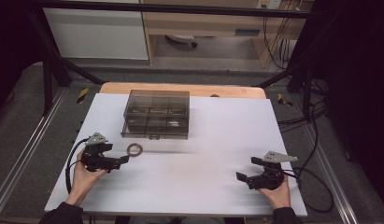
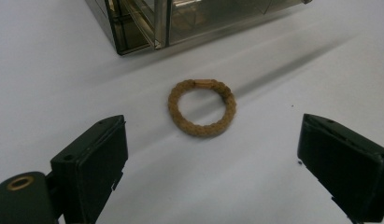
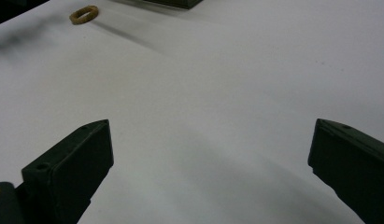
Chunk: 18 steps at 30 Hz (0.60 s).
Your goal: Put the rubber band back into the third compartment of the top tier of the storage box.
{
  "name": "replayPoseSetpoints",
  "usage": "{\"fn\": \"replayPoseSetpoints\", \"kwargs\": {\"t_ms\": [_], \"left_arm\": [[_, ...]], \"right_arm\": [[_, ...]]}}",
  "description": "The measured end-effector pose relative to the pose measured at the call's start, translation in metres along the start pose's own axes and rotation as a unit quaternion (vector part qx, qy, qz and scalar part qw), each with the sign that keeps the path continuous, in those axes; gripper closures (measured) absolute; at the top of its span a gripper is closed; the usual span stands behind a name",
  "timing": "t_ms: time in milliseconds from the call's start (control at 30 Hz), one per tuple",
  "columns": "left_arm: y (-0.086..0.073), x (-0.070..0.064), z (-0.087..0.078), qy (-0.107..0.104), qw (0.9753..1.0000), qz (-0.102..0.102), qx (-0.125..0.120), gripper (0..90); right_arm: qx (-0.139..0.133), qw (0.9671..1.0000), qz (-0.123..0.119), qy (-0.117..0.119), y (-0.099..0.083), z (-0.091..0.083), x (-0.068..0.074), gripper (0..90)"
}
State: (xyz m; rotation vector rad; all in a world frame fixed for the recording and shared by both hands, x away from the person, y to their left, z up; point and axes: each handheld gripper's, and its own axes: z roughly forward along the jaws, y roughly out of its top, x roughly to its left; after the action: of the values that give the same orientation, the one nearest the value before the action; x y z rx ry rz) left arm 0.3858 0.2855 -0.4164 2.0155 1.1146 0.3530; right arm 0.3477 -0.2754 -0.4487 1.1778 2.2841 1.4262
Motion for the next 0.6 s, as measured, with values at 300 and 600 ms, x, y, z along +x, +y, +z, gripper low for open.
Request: {"fn": "replayPoseSetpoints", "kwargs": {"t_ms": [300, 600], "left_arm": [[0.007, 0.003, 0.011, 0.011, 0.9998, -0.014, 0.003, 11.5], [0.008, 0.005, 0.025, 0.030, 0.9991, -0.030, 0.007, 19.7]], "right_arm": [[0.001, 1.0000, 0.000, 0.000, 0.000, 0.000, 0.000, 0.7], [0.001, 1.0000, 0.000, -0.001, 0.000, 0.000, 0.000, 0.7]]}}
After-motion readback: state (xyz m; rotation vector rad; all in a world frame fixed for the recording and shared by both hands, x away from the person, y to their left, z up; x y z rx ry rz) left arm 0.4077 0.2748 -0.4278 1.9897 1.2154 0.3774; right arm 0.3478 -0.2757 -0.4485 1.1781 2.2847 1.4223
